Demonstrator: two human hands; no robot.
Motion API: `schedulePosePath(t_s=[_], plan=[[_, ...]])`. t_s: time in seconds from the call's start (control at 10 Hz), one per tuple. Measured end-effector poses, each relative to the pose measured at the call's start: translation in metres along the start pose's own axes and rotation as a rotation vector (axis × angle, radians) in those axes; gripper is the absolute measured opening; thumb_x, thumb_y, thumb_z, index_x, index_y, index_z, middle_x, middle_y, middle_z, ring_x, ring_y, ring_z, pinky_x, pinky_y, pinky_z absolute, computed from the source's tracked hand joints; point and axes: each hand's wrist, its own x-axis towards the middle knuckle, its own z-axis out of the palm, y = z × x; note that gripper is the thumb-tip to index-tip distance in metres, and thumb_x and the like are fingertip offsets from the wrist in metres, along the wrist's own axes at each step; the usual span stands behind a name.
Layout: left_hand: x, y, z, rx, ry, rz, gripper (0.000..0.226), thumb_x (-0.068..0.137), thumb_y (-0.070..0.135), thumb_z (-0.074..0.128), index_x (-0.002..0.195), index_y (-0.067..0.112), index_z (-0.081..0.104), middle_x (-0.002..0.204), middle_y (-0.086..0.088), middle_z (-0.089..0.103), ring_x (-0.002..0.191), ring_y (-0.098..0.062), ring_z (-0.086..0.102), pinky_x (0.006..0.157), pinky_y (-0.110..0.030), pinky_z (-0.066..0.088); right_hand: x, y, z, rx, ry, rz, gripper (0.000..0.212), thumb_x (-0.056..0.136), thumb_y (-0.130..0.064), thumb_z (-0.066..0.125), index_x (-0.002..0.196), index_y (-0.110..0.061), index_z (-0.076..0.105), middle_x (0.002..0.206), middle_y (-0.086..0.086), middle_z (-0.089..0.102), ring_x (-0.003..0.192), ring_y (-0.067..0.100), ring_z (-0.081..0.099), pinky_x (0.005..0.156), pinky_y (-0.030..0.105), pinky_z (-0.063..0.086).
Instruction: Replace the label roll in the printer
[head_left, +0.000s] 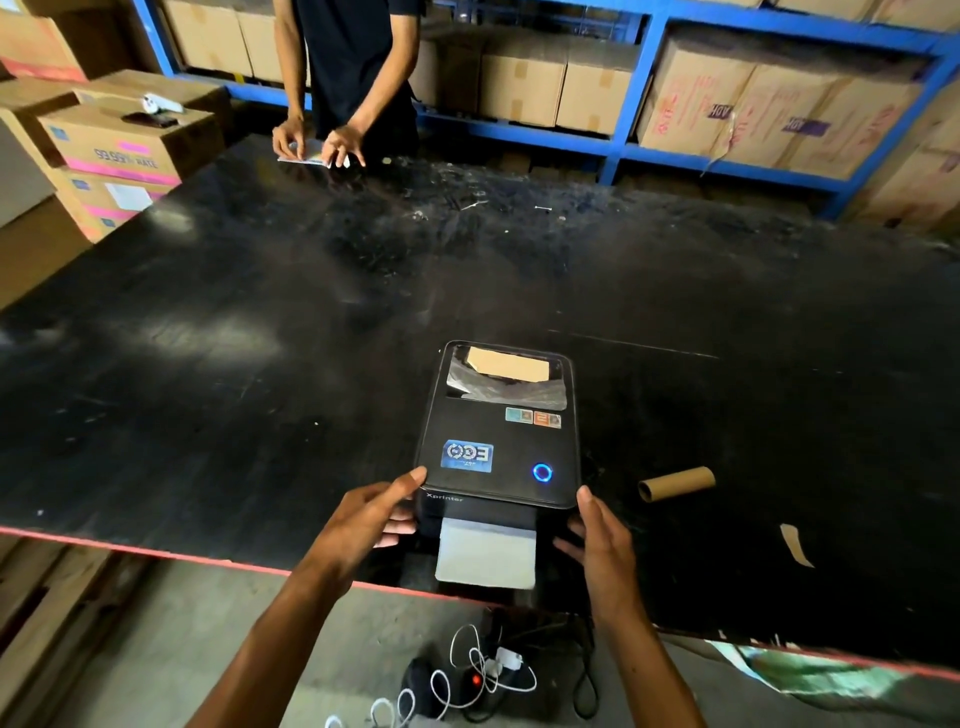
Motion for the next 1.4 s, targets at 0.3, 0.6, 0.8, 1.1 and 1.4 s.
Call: schedulePosePath(t_s=[0.3, 0.6, 0.8, 1.1, 1.4], plan=[[0.004, -0.005, -0.001, -0.014, 0.013, -0.006, 0.045, 0.075, 0.058, 0.063, 0.083, 0.015, 0.074, 0.075, 0.002, 0.078, 0.082, -0.02, 0.073, 0.076, -0.036, 0.053, 0.0, 0.0, 0.0, 0.009, -0.004, 0.009, 0.017, 0.09, -0.032, 0.052, 0.094, -0.026, 0.067, 0.102, -0.007, 0.067, 0.101, 0.015, 0.06, 0.076, 0.036, 0.055], [0.002, -0.004, -0.001, -0.011, 0.008, 0.003, 0.05, 0.074, 0.06, 0.062, 0.09, 0.014, 0.074, 0.084, -0.004, 0.078, 0.085, -0.02, 0.073, 0.077, -0.035, 0.053, -0.001, -0.001, 0.0, -0.004, -0.008, 0.007, 0.017, 0.089, -0.035, 0.052, 0.091, -0.028, 0.068, 0.098, -0.011, 0.068, 0.098, 0.012, 0.062, 0.075, 0.034, 0.056], [0.002, -0.002, -0.001, -0.007, 0.006, 0.006, 0.054, 0.069, 0.063, 0.062, 0.088, 0.014, 0.074, 0.082, -0.003, 0.078, 0.084, -0.02, 0.073, 0.074, -0.034, 0.053, -0.003, -0.004, 0.001, -0.014, -0.015, 0.001, 0.018, 0.089, -0.036, 0.052, 0.094, -0.029, 0.067, 0.102, -0.01, 0.068, 0.1, 0.012, 0.062, 0.078, 0.036, 0.056], [0.001, -0.001, -0.001, -0.015, 0.009, 0.01, 0.057, 0.061, 0.067, 0.063, 0.082, 0.015, 0.073, 0.072, 0.003, 0.078, 0.08, -0.02, 0.073, 0.072, -0.034, 0.053, -0.002, -0.005, 0.001, 0.02, 0.0, 0.009, 0.016, 0.09, -0.032, 0.051, 0.096, -0.027, 0.065, 0.105, -0.007, 0.066, 0.097, 0.011, 0.061, 0.075, 0.031, 0.057], [-0.013, -0.015, -0.016, 0.016, -0.007, 0.033, 0.059, 0.062, 0.069, 0.056, 0.091, 0.021, 0.074, 0.092, -0.003, 0.078, 0.09, -0.019, 0.072, 0.078, -0.03, 0.055, -0.021, 0.003, -0.009, 0.007, 0.102, -0.01, 0.024, 0.092, -0.029, 0.045, 0.108, -0.023, 0.062, 0.112, 0.005, 0.067, 0.098, 0.014, 0.062, 0.074, 0.025, 0.048]])
